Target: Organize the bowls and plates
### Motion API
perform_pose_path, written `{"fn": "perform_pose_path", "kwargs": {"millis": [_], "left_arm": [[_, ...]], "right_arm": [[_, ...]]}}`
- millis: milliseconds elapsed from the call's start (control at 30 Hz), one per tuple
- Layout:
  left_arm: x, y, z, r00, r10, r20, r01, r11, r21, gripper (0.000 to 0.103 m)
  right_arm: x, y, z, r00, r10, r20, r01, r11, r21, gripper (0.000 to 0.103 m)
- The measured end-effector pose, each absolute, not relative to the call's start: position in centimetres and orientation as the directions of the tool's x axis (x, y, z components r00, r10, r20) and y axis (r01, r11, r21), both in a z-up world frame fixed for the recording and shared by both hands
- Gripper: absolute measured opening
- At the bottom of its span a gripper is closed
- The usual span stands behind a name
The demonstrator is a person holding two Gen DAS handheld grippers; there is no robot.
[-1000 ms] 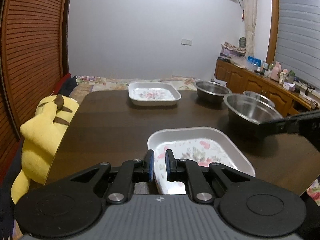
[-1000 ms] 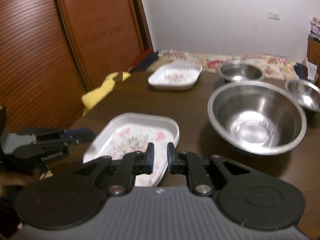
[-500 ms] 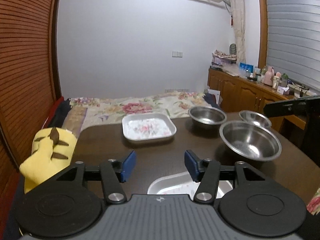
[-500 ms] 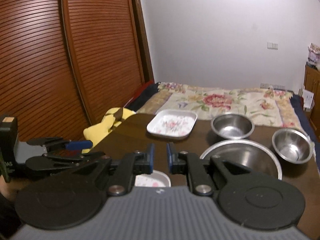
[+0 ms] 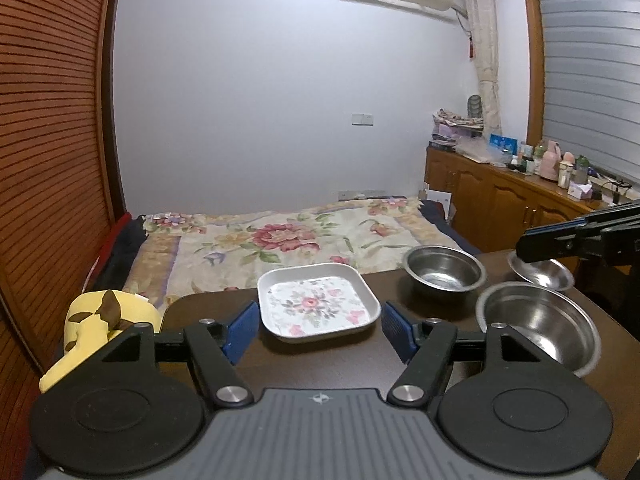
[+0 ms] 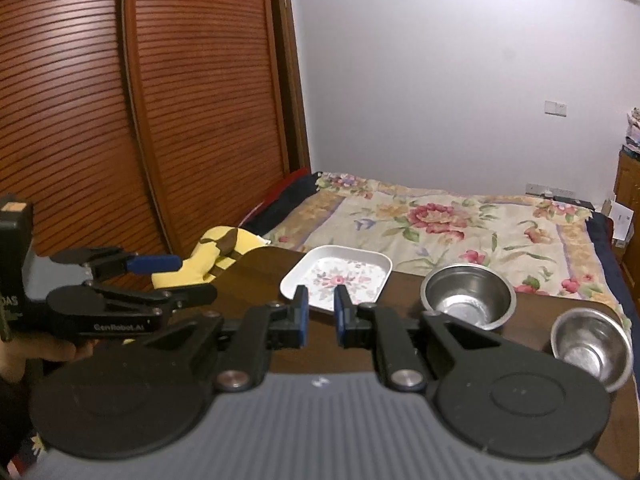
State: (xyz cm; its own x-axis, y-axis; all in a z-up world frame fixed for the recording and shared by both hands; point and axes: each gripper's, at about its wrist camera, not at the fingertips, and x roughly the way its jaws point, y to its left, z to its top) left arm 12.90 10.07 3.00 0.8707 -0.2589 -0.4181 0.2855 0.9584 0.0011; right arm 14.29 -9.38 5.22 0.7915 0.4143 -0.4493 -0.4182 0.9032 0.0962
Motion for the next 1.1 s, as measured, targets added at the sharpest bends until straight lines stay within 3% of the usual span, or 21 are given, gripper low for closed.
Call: {"fn": "perform_pose_path", "kwargs": {"millis": [367,467,600,767,1100], "left_arm": [[19.1,11.8,2.3,0.841,-0.273,-0.466,0.282,0.958,-0.054,0.077],[20.9,12.2,1.9,0.831,-0.281,-0.480,0.283,0.957,-0.069,0.077],[23.3,12.4,0.9,0.812,-0.286,-0.509,0.287,0.955,-0.079,0.076],[26.1,12.9,-0.8,0.782,-0.288,-0.552,0.277,0.955,-0.106,0.057],[29.4,13.2,-3.6,0.732,-0.301,-0.611,0.266,0.952,-0.150,0.045]], "right_arm": [[21.8,-8.3,4.0,0.720,0.416,-0.556,-0.401,0.903,0.156,0.016],[24.1,-7.9,3.4,0.702,0.398,-0.591,-0.380,0.911,0.163,0.035],[26.6,-7.0,2.3,0.671,0.372,-0.641,-0.378,0.916,0.136,0.036],[30.1,-6.7,0.2,0.612,0.354,-0.708,-0.370,0.919,0.140,0.036],[34.0,-6.7,-3.4,0.533,0.311,-0.787,-0.337,0.931,0.139,0.031]]}}
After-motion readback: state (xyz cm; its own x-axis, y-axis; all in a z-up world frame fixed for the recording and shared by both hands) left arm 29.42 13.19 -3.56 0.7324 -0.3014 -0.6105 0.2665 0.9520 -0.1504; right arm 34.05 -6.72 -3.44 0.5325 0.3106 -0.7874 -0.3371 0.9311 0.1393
